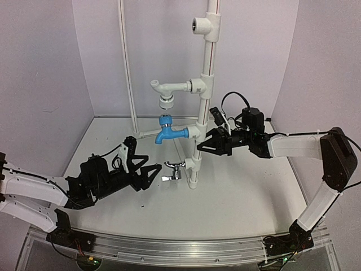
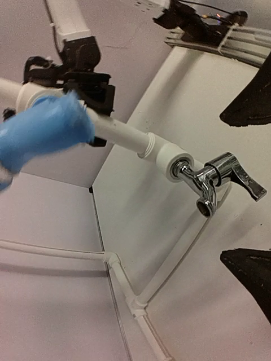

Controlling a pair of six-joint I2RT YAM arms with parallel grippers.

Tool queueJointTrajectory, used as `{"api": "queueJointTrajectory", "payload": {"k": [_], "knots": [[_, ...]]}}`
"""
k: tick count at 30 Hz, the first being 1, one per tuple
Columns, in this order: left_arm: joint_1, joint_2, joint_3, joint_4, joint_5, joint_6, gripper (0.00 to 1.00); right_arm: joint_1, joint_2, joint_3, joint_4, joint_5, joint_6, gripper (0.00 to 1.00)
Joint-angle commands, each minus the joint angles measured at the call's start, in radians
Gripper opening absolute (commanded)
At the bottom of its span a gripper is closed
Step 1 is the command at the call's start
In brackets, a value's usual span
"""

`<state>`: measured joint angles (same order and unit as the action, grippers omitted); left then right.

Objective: Install the water faucets

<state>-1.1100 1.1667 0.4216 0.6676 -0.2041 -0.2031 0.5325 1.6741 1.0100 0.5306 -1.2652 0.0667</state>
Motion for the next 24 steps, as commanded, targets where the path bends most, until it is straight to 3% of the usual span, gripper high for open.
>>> {"api": "queueJointTrajectory", "payload": {"k": [1,6,9,16,24], "knots": [[0.032,-0.002,-0.031,0.083,0.226,-0.267,0.61,-0.007,0.007,0.036,-0.080,0.023,0.220,0.00],[0.031,0.146,-0.063,0.295,0.285,-0.406,0.40,-0.007,0.005,0.036,-0.078,0.038,0.223,0.00],[0.031,0.282,-0.055,0.453,0.298,-0.487,0.35,-0.007,0.000,0.035,-0.078,0.050,0.224,0.00],[0.031,0.532,0.001,0.755,0.365,-0.571,0.29,-0.008,-0.003,0.031,-0.078,0.061,0.229,0.00],[0.021,0.605,0.044,0.816,0.380,-0.580,0.23,-0.007,-0.007,0.025,-0.078,0.066,0.225,0.00]]}}
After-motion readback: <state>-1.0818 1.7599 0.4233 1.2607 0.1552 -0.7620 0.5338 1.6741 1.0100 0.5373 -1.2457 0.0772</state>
